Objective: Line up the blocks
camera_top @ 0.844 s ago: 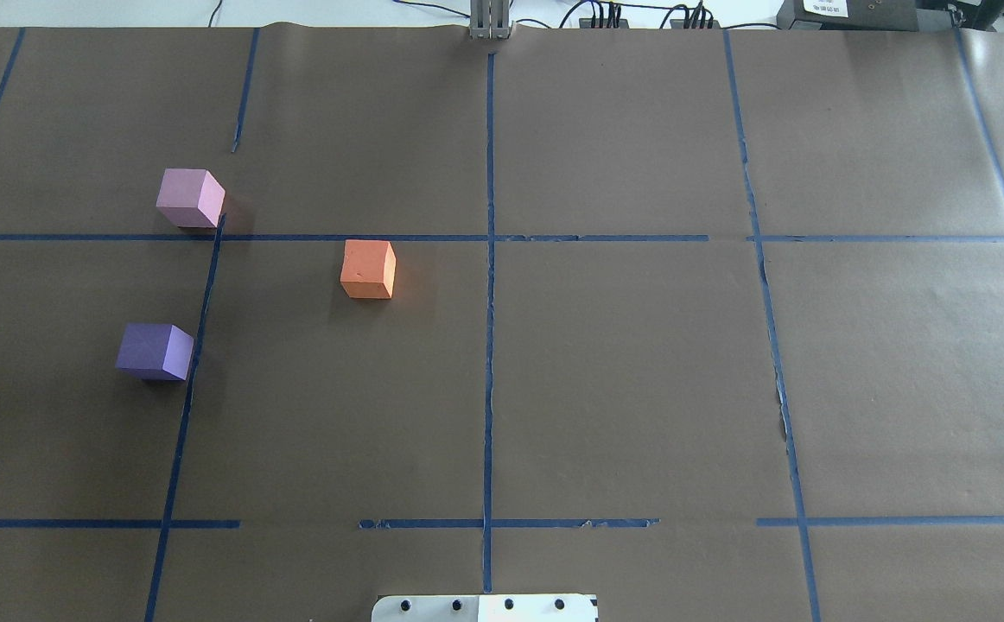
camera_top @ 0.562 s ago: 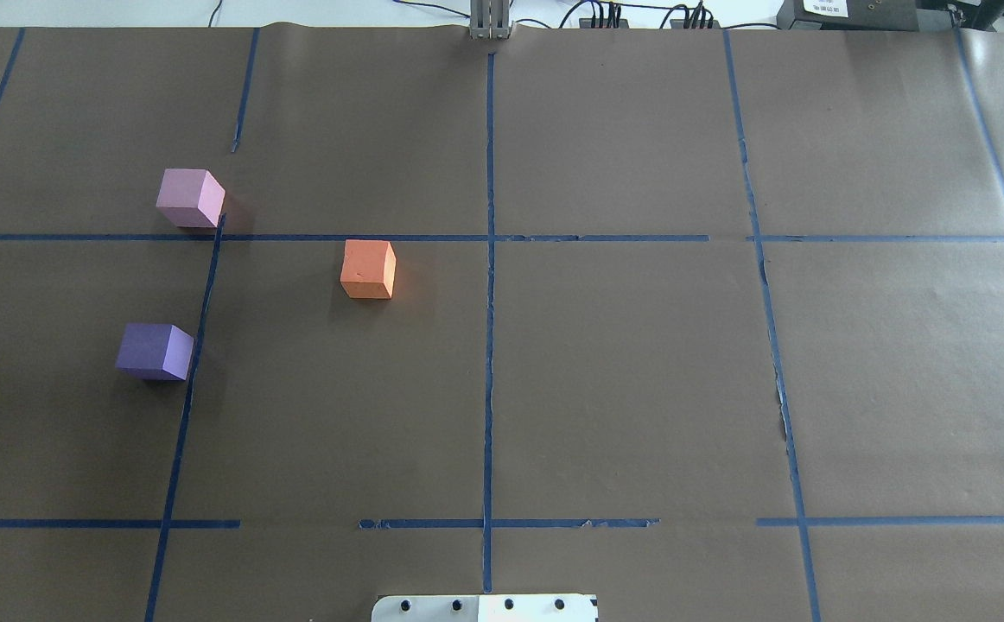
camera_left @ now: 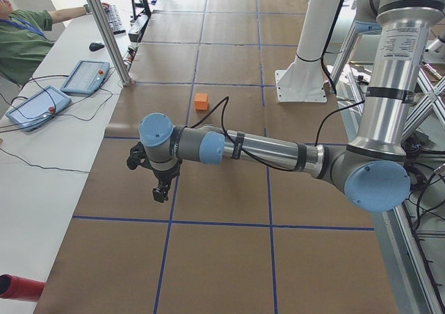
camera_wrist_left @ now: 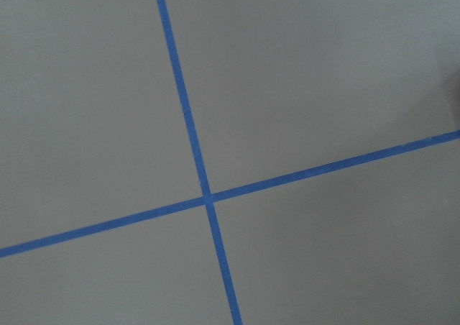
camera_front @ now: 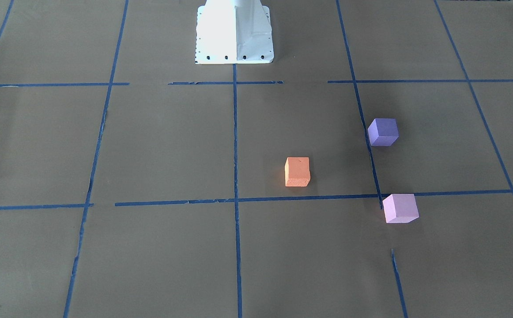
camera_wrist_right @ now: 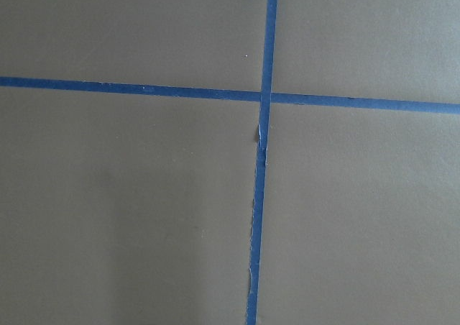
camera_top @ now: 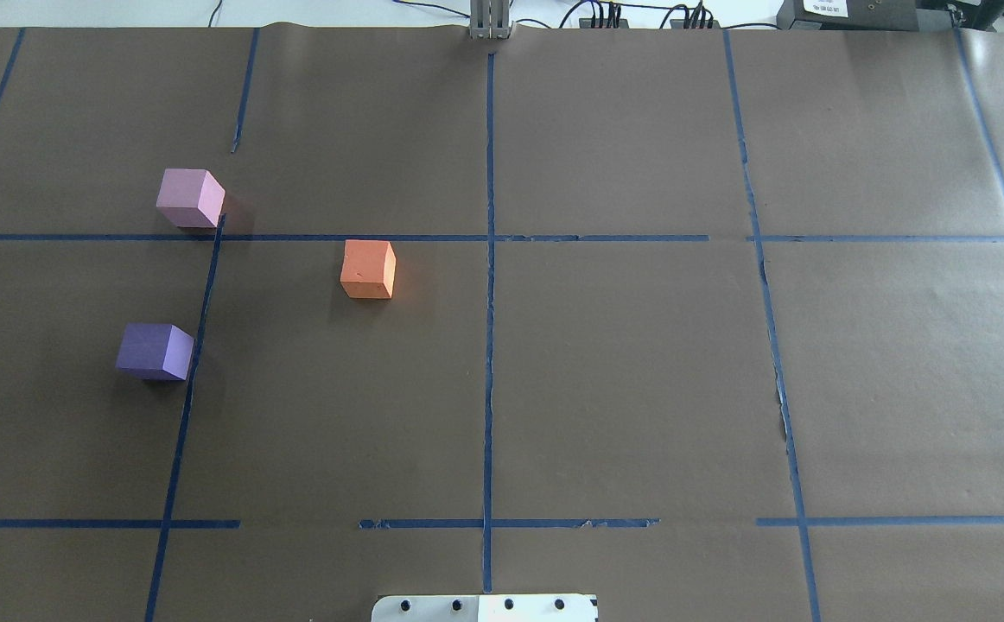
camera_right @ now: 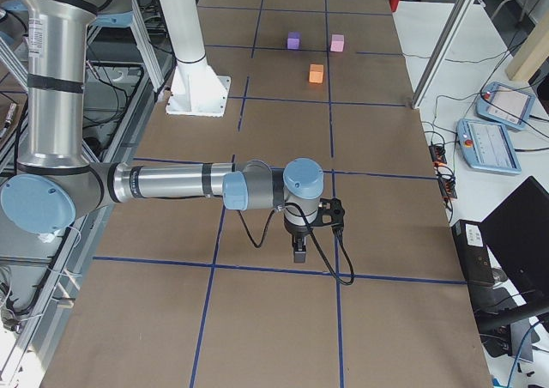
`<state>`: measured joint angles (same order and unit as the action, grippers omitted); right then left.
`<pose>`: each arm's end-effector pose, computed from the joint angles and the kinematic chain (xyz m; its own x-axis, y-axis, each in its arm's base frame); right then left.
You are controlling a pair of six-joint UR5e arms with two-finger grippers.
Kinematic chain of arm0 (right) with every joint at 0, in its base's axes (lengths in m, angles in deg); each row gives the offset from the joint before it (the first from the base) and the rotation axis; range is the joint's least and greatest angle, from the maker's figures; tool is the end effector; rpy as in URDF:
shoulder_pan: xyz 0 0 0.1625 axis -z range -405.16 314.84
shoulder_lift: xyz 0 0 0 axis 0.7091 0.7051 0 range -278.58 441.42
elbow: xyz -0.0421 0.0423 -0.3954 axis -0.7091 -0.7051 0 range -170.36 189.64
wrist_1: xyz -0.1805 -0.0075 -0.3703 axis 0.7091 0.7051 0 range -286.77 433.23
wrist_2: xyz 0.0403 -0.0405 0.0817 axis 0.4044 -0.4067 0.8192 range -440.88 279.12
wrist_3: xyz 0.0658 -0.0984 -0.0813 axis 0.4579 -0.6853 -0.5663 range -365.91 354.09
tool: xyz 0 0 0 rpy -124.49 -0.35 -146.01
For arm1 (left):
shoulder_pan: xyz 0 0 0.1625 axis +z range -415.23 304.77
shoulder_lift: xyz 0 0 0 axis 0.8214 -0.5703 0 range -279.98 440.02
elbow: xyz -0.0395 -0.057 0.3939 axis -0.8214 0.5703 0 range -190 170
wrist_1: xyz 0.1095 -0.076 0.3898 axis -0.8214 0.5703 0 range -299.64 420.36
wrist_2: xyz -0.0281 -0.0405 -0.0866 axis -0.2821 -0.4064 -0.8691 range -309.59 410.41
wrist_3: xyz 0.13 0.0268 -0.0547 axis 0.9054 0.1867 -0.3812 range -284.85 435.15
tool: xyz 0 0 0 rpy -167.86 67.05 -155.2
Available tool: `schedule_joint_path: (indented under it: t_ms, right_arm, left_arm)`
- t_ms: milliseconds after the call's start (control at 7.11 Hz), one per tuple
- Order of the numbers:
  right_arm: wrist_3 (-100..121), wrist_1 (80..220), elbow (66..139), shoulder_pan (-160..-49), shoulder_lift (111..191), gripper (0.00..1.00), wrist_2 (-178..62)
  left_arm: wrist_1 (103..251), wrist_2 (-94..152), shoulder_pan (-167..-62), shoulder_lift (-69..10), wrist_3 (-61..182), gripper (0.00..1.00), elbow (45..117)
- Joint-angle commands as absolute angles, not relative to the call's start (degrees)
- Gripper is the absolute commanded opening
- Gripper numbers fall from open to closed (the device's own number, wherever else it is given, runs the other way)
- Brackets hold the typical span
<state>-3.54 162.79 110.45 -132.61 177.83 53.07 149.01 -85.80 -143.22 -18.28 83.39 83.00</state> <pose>0.0134 -0.4532 0.6246 0.7179 -0.0493 0.6944 0.0147 0.9983 0.0556 -0.0103 -0.5560 0.5627 0.6752 0.2883 -0.6790 -0.1326 0.9529 0.2728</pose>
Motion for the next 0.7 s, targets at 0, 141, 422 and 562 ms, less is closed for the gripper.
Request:
schedule_joint_path:
  t_ms: [0, 141, 422, 562]
  right_arm:
    - [-3.5, 162.8, 110.4, -132.6, 177.8, 1.0, 53.1]
    - [-3.5, 162.8, 110.4, -132.6, 177.8, 1.0, 53.1]
    - [-3.5, 162.8, 110.4, -132.6, 177.8, 1.0, 53.1]
    - [-3.5, 162.8, 110.4, -132.6, 177.8, 1.0, 53.1]
  left_arm:
    - [149.0, -86.2, -140.1, -19.7, 83.3, 1.0, 86.4]
    - [149.1, -86.1, -137.1, -21.0, 80.8, 1.0, 87.6]
    - [149.3, -85.6, -129.6, -27.0, 62.8, 1.0, 88.5]
    - [150.4, -85.5, -124.7, -30.3, 52.9, 1.0, 88.3]
